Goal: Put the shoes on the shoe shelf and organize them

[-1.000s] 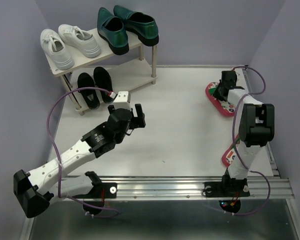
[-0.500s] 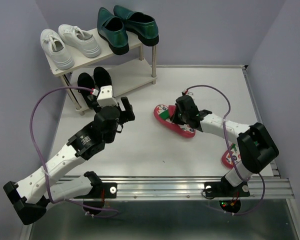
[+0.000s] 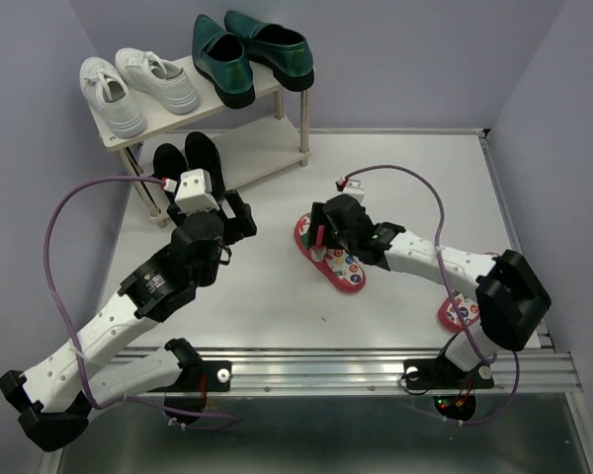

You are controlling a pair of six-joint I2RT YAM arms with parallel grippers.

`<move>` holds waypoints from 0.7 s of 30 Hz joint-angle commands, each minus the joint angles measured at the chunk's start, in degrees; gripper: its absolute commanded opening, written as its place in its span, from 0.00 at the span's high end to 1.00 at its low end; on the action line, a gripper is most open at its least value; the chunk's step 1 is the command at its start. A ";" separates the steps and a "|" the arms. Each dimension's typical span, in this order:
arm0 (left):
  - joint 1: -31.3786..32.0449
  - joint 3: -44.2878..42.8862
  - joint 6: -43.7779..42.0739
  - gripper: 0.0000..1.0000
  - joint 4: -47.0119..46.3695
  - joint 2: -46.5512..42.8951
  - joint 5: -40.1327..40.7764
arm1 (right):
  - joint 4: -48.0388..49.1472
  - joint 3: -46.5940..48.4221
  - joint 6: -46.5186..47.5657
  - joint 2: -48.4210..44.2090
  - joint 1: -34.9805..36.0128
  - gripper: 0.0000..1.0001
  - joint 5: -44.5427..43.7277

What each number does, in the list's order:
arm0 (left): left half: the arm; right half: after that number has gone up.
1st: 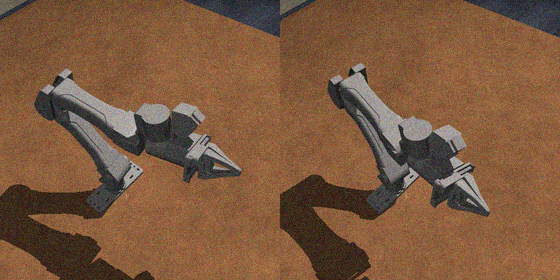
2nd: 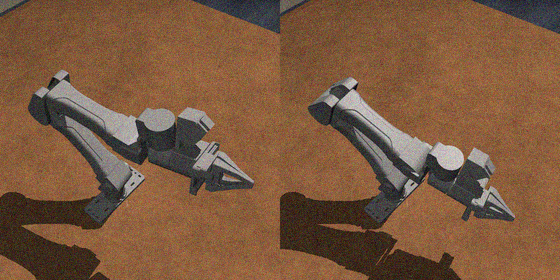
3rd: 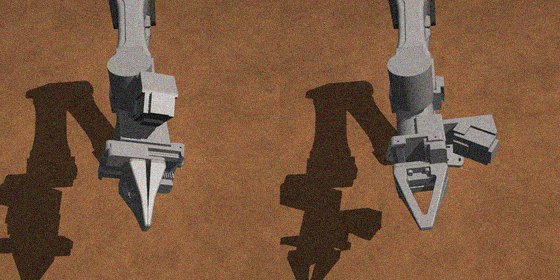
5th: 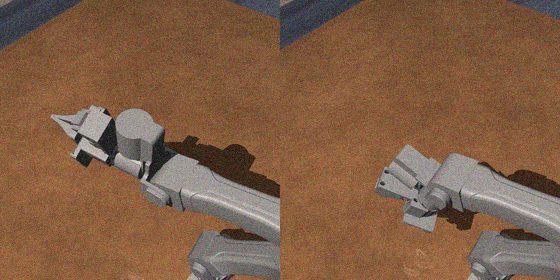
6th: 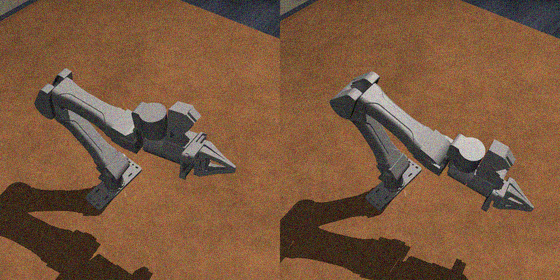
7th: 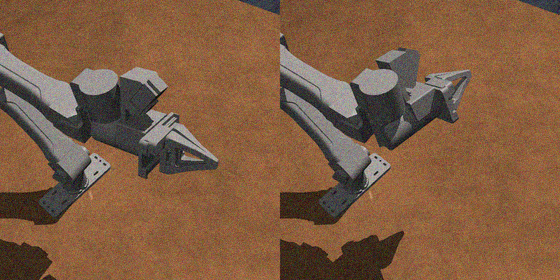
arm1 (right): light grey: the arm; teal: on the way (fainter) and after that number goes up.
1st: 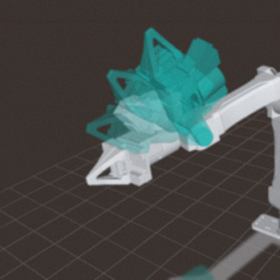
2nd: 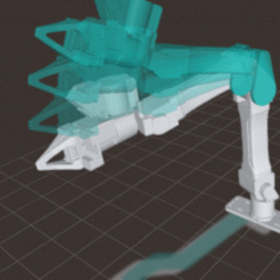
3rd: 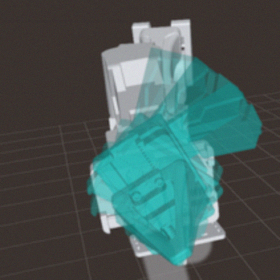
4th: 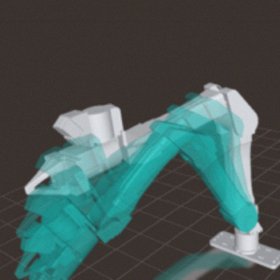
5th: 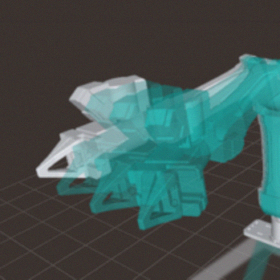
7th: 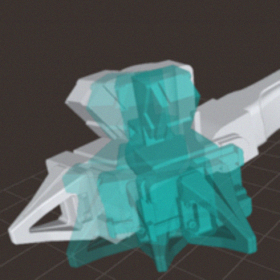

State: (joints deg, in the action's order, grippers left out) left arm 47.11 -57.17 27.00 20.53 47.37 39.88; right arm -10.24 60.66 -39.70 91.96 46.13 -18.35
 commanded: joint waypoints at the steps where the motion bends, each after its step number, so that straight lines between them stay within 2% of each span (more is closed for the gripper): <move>1: -0.36 -1.63 0.59 0.08 -1.11 -0.44 1.43 | -1.71 0.43 8.74 -8.19 -2.35 0.13 -9.51; 6: -0.44 -1.19 0.42 0.08 -2.08 0.09 0.73 | -3.82 -2.04 14.37 -10.75 -10.00 0.15 -3.37; 10: -0.44 -0.75 0.42 0.08 -2.52 0.44 0.55 | -4.17 -3.09 18.95 -8.47 -10.01 0.16 3.31; 19: -0.53 -0.40 0.42 0.08 -3.13 0.61 0.20 | -1.11 -6.08 20.72 -1.70 -10.01 0.26 7.80; 21: -0.53 -0.23 0.42 0.08 -3.22 0.44 0.29 | 0.92 -6.35 20.72 -0.74 -10.53 0.31 8.41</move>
State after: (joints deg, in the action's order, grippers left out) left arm 47.03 -57.14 27.29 19.53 48.31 39.42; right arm -13.56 54.41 -20.53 90.87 35.97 -12.84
